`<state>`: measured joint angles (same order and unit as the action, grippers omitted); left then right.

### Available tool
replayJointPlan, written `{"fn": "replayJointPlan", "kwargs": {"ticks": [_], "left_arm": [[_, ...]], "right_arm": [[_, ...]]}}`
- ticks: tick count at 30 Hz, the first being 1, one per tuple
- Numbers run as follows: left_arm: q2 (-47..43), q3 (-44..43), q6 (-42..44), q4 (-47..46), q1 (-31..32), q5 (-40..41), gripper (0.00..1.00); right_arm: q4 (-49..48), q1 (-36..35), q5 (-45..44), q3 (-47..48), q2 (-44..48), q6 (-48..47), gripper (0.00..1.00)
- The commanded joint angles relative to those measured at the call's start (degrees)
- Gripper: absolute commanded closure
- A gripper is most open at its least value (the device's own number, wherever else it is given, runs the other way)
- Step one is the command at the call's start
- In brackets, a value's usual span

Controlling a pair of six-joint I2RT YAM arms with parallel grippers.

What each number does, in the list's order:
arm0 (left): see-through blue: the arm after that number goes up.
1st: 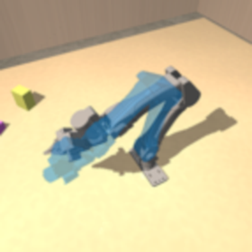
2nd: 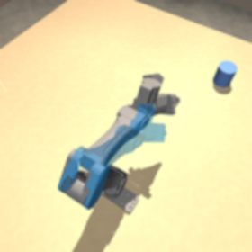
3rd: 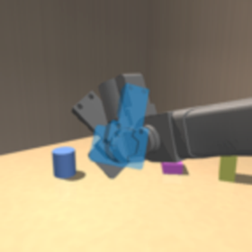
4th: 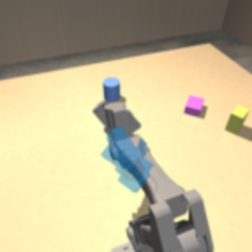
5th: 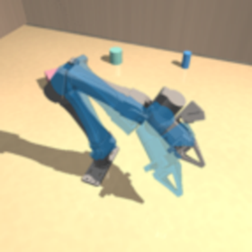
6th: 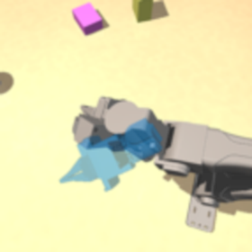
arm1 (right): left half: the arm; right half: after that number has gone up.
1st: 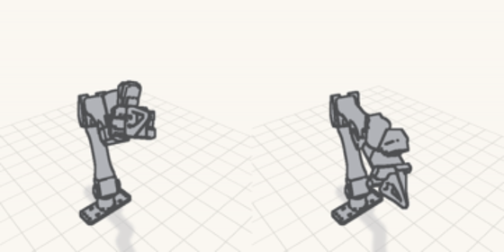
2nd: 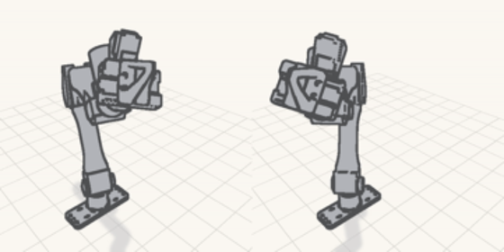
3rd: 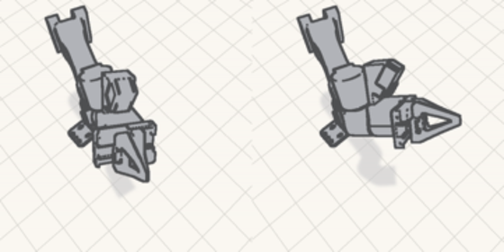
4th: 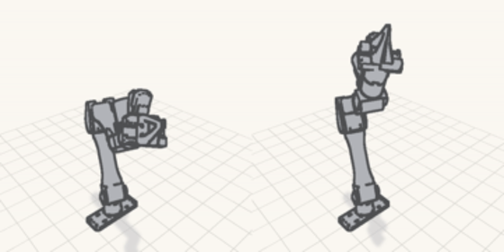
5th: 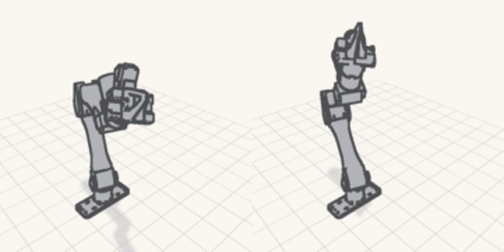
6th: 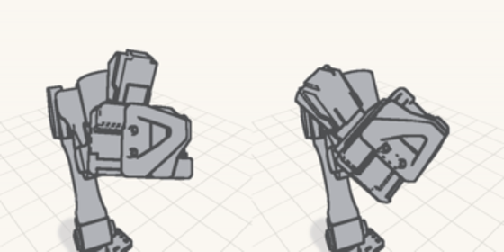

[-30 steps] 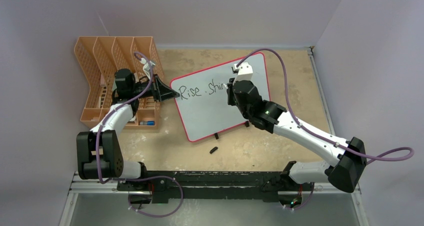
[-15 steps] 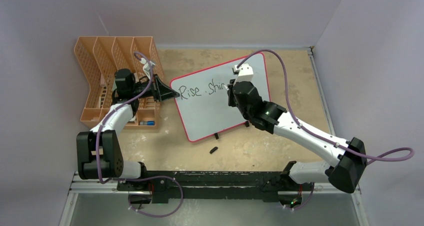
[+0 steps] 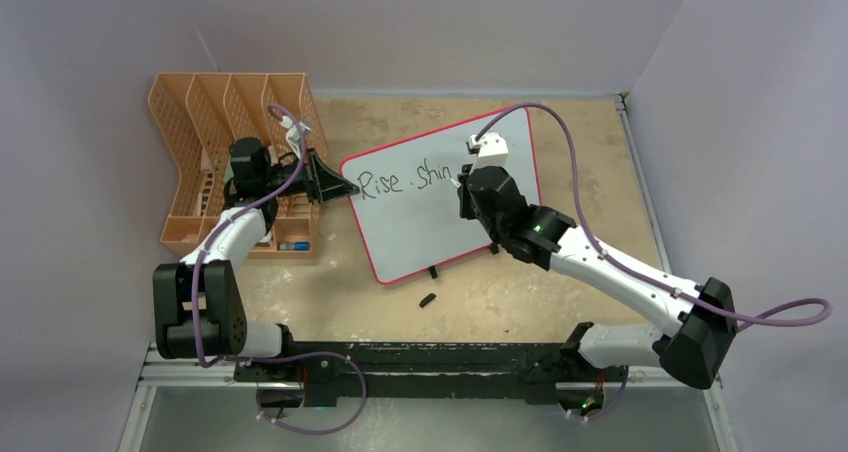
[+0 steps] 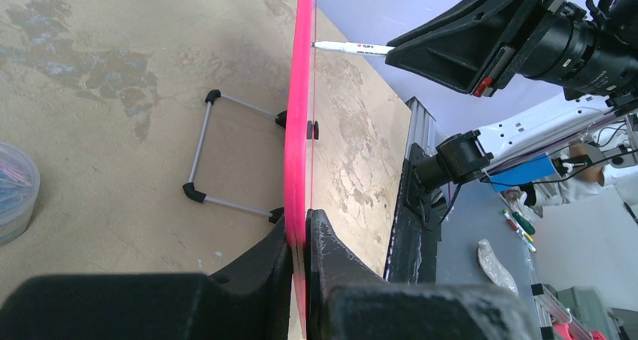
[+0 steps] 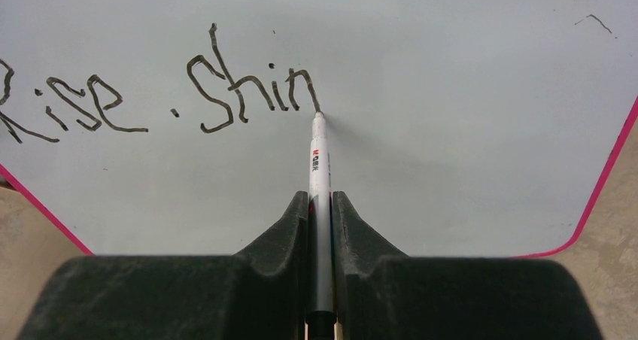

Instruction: Write a sentence on the whiteboard

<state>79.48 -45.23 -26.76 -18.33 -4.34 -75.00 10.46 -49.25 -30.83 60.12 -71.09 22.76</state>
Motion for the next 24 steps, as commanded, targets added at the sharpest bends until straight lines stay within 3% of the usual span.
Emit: {"fn": "replayJointPlan", "kwargs": {"ticks": [1,24], "left_arm": [[-1.00,-1.37,2.14,0.02,0.74,0.90,1.00],[-1.09,-1.45,2.37,0.36,0.73,1.17,1.00]], "right_arm": [[-0.36,0.51,-0.14,0.48,2.02,0.62,1.00],[-5.31,1.98,0.06,0.61,2.13,-1.20,1.00]]}}
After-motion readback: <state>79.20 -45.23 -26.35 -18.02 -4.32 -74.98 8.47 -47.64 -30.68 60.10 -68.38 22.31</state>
